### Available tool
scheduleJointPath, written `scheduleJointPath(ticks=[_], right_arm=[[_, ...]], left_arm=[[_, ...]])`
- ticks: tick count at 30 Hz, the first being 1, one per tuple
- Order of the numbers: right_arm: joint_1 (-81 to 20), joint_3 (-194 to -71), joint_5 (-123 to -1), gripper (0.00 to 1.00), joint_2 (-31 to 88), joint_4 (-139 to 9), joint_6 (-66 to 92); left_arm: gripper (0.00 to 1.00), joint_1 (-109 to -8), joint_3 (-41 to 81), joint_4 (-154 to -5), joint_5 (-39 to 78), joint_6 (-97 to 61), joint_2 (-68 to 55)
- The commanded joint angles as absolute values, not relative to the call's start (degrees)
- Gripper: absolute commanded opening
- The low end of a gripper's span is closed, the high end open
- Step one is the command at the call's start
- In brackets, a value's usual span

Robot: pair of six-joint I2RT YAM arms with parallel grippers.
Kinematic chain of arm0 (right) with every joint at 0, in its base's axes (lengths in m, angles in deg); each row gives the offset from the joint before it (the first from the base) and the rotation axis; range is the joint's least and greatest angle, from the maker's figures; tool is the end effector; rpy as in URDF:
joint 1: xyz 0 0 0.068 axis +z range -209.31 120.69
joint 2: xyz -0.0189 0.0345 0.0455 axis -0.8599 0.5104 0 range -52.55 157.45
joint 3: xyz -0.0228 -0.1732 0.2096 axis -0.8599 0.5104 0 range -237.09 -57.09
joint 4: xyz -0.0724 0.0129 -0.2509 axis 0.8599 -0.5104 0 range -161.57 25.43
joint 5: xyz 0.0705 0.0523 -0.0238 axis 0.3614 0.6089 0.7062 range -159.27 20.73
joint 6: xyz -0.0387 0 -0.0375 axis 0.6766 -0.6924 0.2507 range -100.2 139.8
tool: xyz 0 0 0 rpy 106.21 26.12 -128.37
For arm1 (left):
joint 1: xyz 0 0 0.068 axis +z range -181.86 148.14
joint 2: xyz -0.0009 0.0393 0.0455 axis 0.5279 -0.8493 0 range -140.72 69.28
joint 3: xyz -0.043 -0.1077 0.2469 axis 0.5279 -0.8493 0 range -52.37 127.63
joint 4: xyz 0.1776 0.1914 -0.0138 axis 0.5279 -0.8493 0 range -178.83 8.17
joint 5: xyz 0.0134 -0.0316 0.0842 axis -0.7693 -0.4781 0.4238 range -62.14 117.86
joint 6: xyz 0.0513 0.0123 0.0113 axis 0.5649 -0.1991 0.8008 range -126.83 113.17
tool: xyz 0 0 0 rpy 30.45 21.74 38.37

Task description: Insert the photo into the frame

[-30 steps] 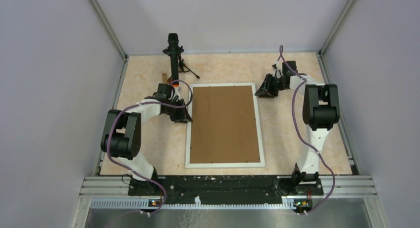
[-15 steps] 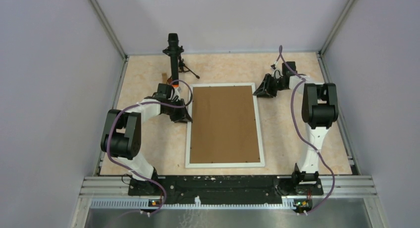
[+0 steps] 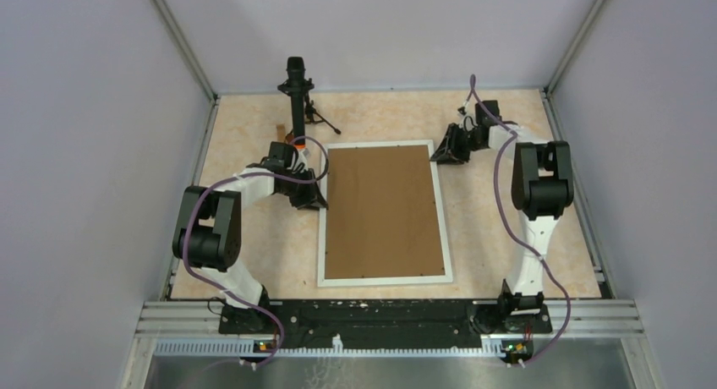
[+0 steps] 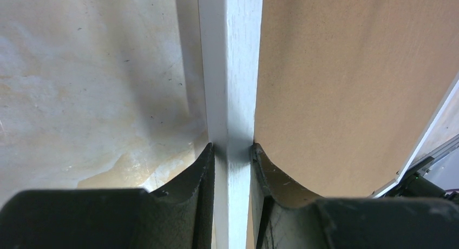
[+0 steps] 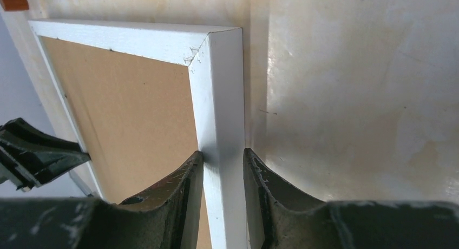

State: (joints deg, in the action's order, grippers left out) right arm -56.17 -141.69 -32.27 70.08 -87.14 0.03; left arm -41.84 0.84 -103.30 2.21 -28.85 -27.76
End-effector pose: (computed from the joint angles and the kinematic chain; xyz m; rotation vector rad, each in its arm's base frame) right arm 0.4408 0.0456 0.1430 0.1501 2.6049 0.9876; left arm 0.3075 -0.0698 0.1527 -0.1520 2.7498 -0.7680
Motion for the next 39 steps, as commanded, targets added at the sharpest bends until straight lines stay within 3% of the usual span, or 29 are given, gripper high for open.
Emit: scheduleJointPath(ticks=[1,10,15,22,27,30,32,35,39], right_arm=[[-47.79,-142.44,-47.89,0.32,72.68,-93.13,-0.11],[-38.20,-151.43,-74.81,0.33,78.94,-107.70,-5.29],[-30.97,-163.48,-92.44,0.33,86.59,-118.20,-3.05],[-23.05,-177.82,-103.45,0.35,96.29,-128.97,-3.32],[-24.26,-182.60,-100.64,0.42,87.72,-130.32,-0.97],[-24.98,-181.28,-97.15,0.57,76.78,-129.07,0.71],[-26.97,-173.49,-87.30,0.64,68.38,-123.61,0.98],[-32.58,-154.99,-70.80,0.65,56.92,-111.82,0.45],[-40.27,-132.93,-61.03,0.64,46.48,-101.02,-2.81]], left_arm=[[0.00,-42.58,-2.78,-111.89,13.36,-24.85,-32.85],[0.00,-42.85,-2.84,-111.99,13.62,-24.69,-32.25],[0.00,-43.07,-2.89,-112.06,13.82,-24.67,-32.06],[0.00,-43.38,-3.02,-112.19,14.26,-24.77,-31.16],[0.00,-44.58,-2.76,-112.97,17.80,-24.67,-30.08],[0.00,-46.25,-2.41,-113.33,19.15,-25.16,-29.87],[0.00,-47.77,-1.71,-113.64,20.15,-25.60,-29.86],[0.00,-50.62,0.94,-114.54,23.13,-26.32,-30.60],[0.00,-53.83,9.53,-116.37,23.28,-26.17,-35.45]])
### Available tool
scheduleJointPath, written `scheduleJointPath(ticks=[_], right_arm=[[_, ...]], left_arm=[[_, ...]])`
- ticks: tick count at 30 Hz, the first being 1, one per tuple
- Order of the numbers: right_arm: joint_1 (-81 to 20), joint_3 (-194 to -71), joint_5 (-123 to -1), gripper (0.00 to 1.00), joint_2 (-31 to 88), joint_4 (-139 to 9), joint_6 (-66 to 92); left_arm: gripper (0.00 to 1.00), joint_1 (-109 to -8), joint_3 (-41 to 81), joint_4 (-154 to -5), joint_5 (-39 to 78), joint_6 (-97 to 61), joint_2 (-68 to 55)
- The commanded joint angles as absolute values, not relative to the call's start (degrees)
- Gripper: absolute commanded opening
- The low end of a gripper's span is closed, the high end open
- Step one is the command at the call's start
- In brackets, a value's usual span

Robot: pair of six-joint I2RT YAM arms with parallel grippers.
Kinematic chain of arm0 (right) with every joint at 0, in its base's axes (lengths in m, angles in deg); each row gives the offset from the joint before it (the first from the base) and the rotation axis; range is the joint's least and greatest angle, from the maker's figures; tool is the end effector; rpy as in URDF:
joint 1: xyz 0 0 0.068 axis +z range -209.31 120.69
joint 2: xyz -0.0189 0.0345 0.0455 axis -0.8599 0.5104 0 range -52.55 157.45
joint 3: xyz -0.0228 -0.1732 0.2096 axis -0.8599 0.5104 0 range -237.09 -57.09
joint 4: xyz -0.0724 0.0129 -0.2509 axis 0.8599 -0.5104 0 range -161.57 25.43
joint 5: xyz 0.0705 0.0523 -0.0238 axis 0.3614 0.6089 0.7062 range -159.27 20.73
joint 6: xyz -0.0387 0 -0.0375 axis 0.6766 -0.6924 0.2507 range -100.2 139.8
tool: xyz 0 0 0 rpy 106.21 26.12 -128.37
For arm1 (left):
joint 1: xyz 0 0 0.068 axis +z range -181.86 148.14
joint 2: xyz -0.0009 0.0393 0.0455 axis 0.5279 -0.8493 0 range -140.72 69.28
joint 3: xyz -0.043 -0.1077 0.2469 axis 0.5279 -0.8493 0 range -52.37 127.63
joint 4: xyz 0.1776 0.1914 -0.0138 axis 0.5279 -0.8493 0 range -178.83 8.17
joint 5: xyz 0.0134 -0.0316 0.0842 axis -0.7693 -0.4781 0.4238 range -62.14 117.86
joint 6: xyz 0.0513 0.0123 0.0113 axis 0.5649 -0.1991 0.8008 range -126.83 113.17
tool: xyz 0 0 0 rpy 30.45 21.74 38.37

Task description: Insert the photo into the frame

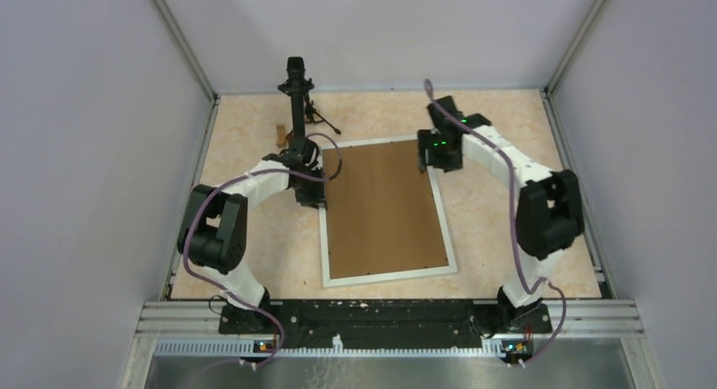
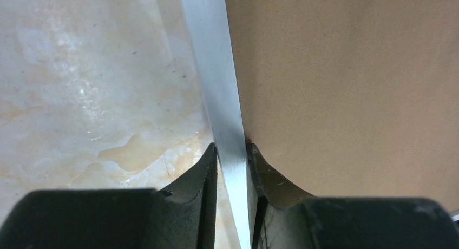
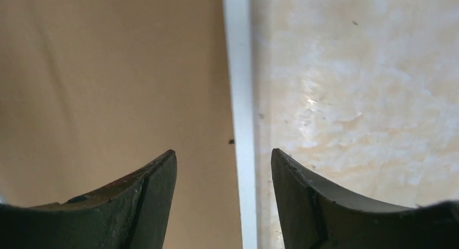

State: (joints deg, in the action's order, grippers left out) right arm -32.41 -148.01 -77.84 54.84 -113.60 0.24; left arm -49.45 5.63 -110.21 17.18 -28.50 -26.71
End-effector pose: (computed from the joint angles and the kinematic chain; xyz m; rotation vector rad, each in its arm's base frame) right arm 0.3557 0.1745 0.2542 -0.1287 2.6878 0.0449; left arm 0.3042 -0.1034 0.1727 -0.0446 2.7822 -0.4405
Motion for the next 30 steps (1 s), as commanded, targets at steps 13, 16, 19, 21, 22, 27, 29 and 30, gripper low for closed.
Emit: scheduleJointPath(ticks=[13,16,19,21,22,27,29,30], right_arm=[[-53.92,-107.80,-57.72,0.72,31.69,-88.12,-10.90],[-53.86,-105.35,-56.32,0.74,28.72,-87.91,-10.15],[-53.62,-106.22,-59.67,0.79,25.89,-90.58,-6.89],[-53.32,-108.57,-63.66,0.84,24.76,-91.38,-4.89],[-52.98,-110.55,-65.44,0.86,24.66,-91.07,-4.15],[-53.00,-123.89,-70.96,0.99,33.18,-87.12,-1.01],[-53.65,-134.30,-72.10,0.99,41.48,-89.11,0.75],[-53.96,-139.55,-72.33,0.99,46.24,-90.40,1.59]], left_arm=[[0.02,-65.00,55.47,-125.93,26.49,-20.70,-62.92],[0.17,-65.32,70.88,-131.76,31.40,-18.82,-68.89],[0.59,-65.28,69.08,-130.60,36.02,-16.52,-61.43],[0.71,-65.18,58.05,-125.90,36.17,-15.45,-51.53],[0.75,-65.21,52.68,-124.06,35.19,-15.81,-45.93],[0.85,-65.29,27.97,-120.22,15.05,-25.35,-24.66],[0.89,-65.94,17.07,-116.10,6.17,-32.85,-18.12],[0.93,-66.71,12.12,-113.44,3.13,-37.36,-15.27]])
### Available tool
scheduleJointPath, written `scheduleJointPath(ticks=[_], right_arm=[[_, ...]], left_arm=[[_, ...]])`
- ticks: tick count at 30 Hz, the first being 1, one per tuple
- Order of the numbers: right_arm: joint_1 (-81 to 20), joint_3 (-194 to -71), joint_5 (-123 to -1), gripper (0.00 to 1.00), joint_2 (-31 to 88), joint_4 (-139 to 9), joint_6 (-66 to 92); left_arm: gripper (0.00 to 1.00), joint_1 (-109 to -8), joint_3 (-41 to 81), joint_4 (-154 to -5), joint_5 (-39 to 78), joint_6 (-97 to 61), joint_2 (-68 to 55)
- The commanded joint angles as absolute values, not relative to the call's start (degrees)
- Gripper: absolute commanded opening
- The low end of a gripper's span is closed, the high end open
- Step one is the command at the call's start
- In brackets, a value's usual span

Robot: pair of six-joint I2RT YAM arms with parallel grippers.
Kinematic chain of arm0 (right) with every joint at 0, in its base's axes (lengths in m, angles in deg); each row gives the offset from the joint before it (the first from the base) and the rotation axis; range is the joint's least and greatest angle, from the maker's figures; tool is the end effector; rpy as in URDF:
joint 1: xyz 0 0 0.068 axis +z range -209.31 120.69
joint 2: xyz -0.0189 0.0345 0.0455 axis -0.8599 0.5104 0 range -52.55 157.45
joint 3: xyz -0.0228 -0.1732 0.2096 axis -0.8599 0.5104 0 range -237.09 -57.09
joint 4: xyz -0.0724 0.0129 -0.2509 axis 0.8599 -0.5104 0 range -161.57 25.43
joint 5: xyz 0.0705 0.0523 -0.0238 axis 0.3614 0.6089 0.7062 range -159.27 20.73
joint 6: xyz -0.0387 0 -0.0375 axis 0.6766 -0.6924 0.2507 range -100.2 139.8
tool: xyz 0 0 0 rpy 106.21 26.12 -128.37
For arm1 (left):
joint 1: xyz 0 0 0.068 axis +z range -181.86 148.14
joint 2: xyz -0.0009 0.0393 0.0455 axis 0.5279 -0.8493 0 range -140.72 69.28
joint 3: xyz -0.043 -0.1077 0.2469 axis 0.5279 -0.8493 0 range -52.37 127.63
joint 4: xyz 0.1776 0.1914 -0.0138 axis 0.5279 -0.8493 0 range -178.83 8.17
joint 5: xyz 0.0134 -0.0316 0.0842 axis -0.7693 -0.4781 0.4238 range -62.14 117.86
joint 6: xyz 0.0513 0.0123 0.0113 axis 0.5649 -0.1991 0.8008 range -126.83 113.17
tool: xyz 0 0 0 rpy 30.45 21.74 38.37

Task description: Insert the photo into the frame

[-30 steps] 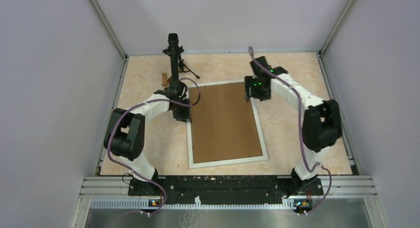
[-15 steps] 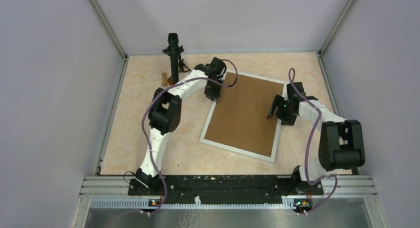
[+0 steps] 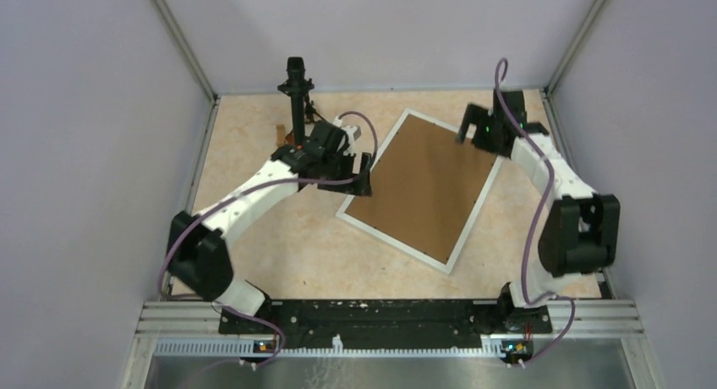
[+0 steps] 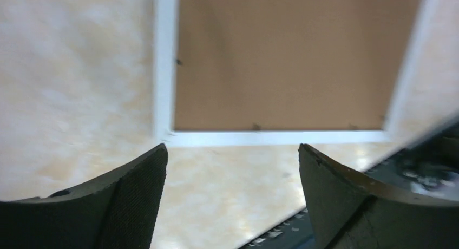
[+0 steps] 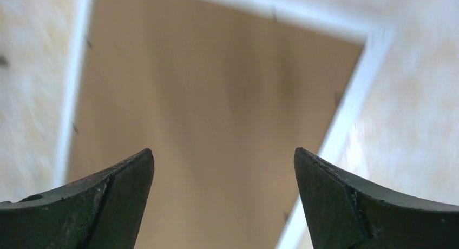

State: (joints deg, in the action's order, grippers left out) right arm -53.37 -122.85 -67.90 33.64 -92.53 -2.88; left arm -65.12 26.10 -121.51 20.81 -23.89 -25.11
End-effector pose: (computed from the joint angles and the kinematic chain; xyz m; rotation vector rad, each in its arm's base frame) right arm 0.3239 0.0345 0.2657 0.3429 2.4070 0.2563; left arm 0.2936 -0.1978 0.2770 0.4165 2.5734 -0.4884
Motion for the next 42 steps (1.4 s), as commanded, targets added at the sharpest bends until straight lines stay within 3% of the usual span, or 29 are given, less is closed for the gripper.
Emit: scheduleJointPath(ticks=[1,7,10,16,19,24,32,39,42], right_arm=[[-54.33,-144.77,-71.98,0.99,50.72,-91.96,2.49],[-55.74,-173.72,-65.81,0.99,75.28,-104.23,6.56],[-56.68,-177.21,-62.30,0.99,80.51,-103.60,7.87],[-58.74,-173.22,-56.26,0.99,81.31,-99.81,5.68],[-58.75,-167.81,-54.14,0.99,79.07,-98.70,4.60],[-58.74,-148.90,-50.54,0.98,68.71,-92.08,-0.83],[-56.50,-116.38,-48.35,0.95,45.81,-79.57,-10.00],[-49.22,-108.03,-46.98,0.92,35.08,-86.73,-5.62],[-49.45,-108.49,-53.26,0.94,30.20,-91.24,-3.36]], left_arm=[[0.98,-68.66,7.49,-111.16,3.12,-43.60,-12.88],[0.94,-76.11,-3.66,-104.46,7.61,-59.20,-10.01],[0.87,-76.69,-6.41,-97.50,6.45,-63.95,-11.98],[0.90,-76.69,-9.07,-83.05,3.83,-66.33,-17.77],[0.91,-76.27,-7.83,-84.20,5.29,-66.44,-20.83],[0.91,-70.78,-1.99,-93.07,9.41,-61.83,-24.89],[0.91,-59.19,9.56,-107.35,12.34,-42.11,-31.30],[0.73,-48.79,9.16,-112.19,19.04,-29.32,-28.08],[0.62,-47.00,9.42,-113.91,20.27,-26.75,-27.78]])
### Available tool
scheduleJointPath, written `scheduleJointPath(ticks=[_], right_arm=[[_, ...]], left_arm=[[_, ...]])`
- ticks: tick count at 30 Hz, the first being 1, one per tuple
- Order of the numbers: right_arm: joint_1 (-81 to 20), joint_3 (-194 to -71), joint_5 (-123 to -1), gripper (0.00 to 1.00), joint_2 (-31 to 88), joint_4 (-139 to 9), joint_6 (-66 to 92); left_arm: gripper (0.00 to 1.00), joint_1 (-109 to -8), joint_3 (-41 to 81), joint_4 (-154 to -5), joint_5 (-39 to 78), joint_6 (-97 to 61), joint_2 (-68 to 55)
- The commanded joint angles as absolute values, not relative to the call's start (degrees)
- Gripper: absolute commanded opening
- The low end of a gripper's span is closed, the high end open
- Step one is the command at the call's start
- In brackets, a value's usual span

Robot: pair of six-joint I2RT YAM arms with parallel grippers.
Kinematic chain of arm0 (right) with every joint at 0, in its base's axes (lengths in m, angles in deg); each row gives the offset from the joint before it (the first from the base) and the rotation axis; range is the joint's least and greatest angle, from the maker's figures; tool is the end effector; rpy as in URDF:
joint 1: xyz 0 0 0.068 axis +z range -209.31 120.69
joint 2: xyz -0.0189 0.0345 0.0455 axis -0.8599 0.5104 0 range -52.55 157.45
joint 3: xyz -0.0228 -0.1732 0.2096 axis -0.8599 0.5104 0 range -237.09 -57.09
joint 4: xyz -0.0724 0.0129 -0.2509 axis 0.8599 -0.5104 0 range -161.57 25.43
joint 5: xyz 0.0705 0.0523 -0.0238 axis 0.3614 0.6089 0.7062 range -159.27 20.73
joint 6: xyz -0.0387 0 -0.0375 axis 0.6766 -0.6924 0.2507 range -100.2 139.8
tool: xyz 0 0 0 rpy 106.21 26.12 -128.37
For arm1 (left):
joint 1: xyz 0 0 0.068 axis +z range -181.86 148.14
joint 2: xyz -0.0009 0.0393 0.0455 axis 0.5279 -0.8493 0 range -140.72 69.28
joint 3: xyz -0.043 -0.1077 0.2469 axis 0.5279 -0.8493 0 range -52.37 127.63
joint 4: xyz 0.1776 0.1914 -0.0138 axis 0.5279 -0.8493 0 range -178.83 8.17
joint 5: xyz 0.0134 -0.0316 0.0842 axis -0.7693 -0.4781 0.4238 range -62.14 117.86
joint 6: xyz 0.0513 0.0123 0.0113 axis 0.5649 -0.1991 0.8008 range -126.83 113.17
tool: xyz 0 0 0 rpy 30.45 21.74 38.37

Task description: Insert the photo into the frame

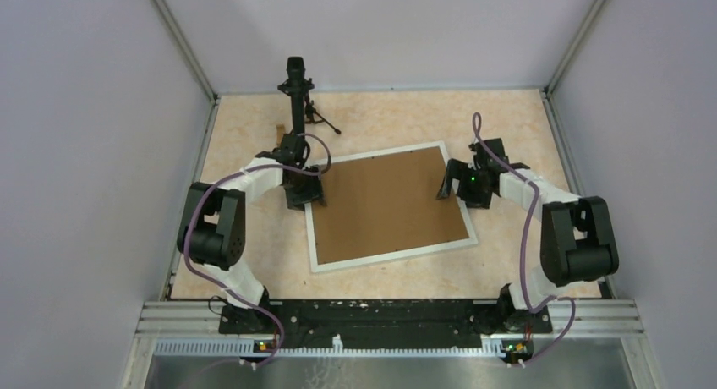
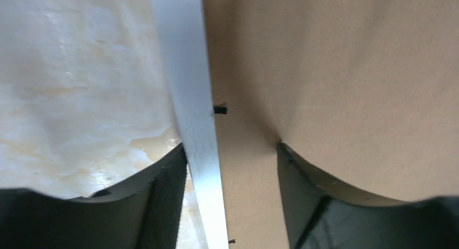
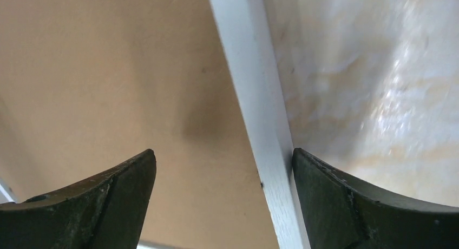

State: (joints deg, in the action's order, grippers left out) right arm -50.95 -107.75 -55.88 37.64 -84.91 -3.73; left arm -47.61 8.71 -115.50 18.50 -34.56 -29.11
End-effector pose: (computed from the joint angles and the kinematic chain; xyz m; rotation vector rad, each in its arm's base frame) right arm 0.2982 0.0521 0.1739 0.2673 2.6441 0.4960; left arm 0.3115 -0.0939 0.1707 -0.2600 2.8555 -0.3960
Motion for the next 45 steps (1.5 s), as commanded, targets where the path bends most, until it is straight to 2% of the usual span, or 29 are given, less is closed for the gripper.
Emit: scheduleJointPath(ticks=[1,3,7,9,14,17,22,27,32,45], right_arm=[[-49.50,-109.41,-55.00,0.94,29.18,-93.20,-2.34],[-49.55,-111.84,-59.34,0.94,28.05,-98.57,-0.32],[-49.64,-113.76,-66.22,0.91,26.65,-104.02,1.15],[-49.56,-113.98,-68.01,0.90,27.20,-105.87,1.66],[-49.58,-115.32,-67.78,0.75,31.68,-110.20,3.47],[-49.56,-114.87,-66.98,0.63,32.62,-110.25,4.23],[-49.46,-114.76,-65.27,0.54,32.87,-109.83,4.96],[-49.46,-114.94,-64.00,0.45,34.57,-108.20,5.10],[-49.72,-115.11,-67.70,0.40,36.57,-105.55,3.97],[-50.96,-115.81,-67.06,0.36,39.09,-103.94,4.99]], left_arm=[[0.56,-46.72,9.18,-114.18,21.01,-26.81,-27.32],[0.45,-46.37,7.67,-114.55,22.65,-28.48,-25.20],[0.44,-46.28,1.61,-111.67,22.60,-29.85,-19.23],[0.37,-46.15,0.52,-111.04,22.48,-29.80,-18.17],[0.27,-45.84,0.56,-111.86,21.65,-28.56,-19.27],[0.25,-45.67,0.29,-111.76,21.74,-27.82,-19.24],[0.17,-45.57,0.10,-111.68,21.58,-27.49,-20.30],[0.15,-45.57,0.21,-111.54,21.92,-27.05,-21.55],[0.12,-45.57,-0.01,-111.52,22.30,-26.72,-21.63],[0.11,-45.52,-0.45,-111.45,22.90,-26.48,-21.67]])
